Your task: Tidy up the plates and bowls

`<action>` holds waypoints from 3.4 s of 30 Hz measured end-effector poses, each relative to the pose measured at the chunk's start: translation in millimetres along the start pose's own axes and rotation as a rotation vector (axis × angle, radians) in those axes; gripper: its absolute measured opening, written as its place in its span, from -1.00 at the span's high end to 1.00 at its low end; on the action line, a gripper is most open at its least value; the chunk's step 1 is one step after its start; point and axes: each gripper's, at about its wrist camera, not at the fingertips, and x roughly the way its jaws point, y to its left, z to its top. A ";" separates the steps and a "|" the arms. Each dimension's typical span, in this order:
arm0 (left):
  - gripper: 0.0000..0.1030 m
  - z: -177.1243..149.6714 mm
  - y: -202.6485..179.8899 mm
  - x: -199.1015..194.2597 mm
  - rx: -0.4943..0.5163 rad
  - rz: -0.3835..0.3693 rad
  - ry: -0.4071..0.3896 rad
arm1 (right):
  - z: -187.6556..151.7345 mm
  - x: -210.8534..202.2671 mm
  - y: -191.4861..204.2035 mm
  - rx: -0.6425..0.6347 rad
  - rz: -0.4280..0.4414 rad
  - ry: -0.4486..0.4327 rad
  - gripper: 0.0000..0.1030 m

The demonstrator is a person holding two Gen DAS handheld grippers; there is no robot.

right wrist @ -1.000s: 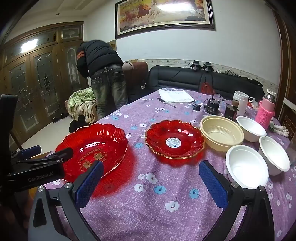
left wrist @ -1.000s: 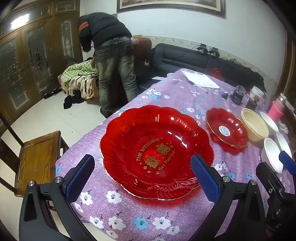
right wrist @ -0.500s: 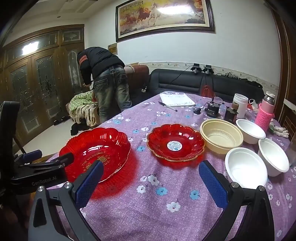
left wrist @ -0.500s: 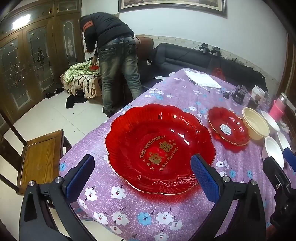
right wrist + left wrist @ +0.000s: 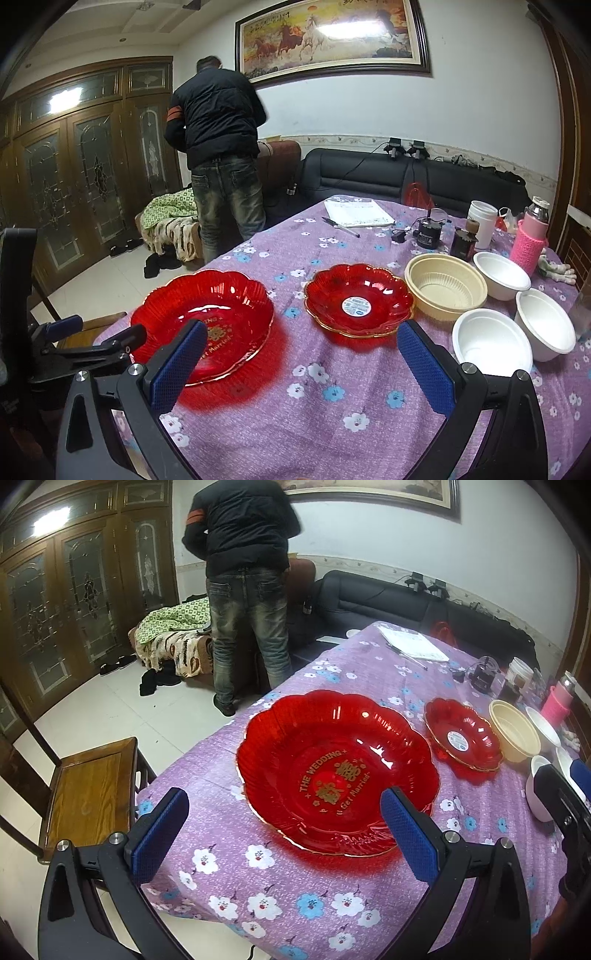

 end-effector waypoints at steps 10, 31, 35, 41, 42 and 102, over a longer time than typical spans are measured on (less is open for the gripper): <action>-1.00 -0.1 2.8 -5.1 0.005 -0.008 -0.010 | -6.8 5.9 -6.5 0.051 0.020 0.045 -0.99; -1.00 5.8 26.2 24.6 -0.043 0.011 0.046 | -0.3 47.0 -10.9 0.210 0.138 0.166 -0.98; -1.00 7.0 26.4 24.7 -0.042 0.000 0.043 | -0.7 45.9 -4.8 0.186 0.127 0.169 -0.98; -1.00 6.7 30.1 24.8 -0.045 -0.008 0.048 | -1.6 45.9 0.1 0.175 0.121 0.172 -0.98; -1.00 6.7 31.0 25.9 -0.046 -0.007 0.050 | -1.2 46.1 0.4 0.176 0.118 0.172 -0.98; -1.00 13.0 25.7 134.6 -0.008 0.120 0.276 | -20.6 186.7 21.4 0.267 0.174 0.463 -0.69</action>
